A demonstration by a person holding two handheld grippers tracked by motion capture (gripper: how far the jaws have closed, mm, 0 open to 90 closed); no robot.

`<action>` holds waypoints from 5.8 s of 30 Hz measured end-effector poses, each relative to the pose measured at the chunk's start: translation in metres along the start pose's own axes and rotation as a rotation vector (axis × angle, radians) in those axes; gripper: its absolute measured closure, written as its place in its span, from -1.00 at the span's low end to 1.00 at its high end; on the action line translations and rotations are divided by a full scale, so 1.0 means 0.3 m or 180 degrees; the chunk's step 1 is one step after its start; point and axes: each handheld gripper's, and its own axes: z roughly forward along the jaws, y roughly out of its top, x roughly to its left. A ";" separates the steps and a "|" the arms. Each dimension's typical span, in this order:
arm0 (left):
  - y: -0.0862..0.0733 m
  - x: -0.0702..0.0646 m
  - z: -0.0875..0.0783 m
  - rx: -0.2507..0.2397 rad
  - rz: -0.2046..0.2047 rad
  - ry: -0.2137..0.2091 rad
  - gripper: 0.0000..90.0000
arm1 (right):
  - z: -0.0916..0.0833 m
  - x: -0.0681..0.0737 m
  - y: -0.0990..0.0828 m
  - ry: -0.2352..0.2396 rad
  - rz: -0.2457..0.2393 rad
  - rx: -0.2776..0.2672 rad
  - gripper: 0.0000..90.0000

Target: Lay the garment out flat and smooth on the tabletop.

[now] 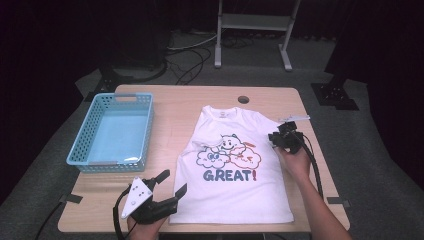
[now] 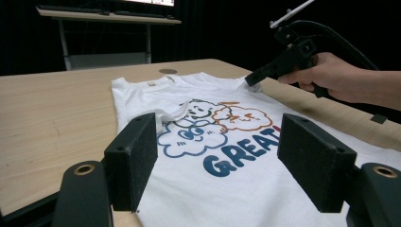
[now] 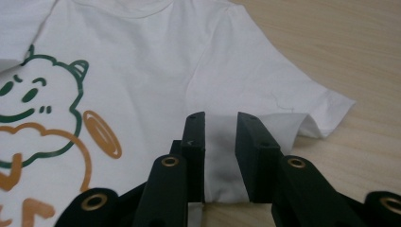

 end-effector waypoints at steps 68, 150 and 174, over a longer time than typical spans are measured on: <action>0.029 -0.103 0.093 0.0036 0.0106 -0.0008 -0.51 | -0.300 0.215 -0.394 0.0728 -0.0346 -0.0404 -0.29; 0.172 0.090 0.862 0.0589 0.0218 0.0244 -0.73 | -0.474 0.128 -0.444 0.0712 0.0180 -0.1115 -0.76; 0.076 0.079 0.857 0.0876 0.0356 0.0211 -0.59 | -0.472 0.136 -0.444 0.0712 0.0160 -0.1102 -0.76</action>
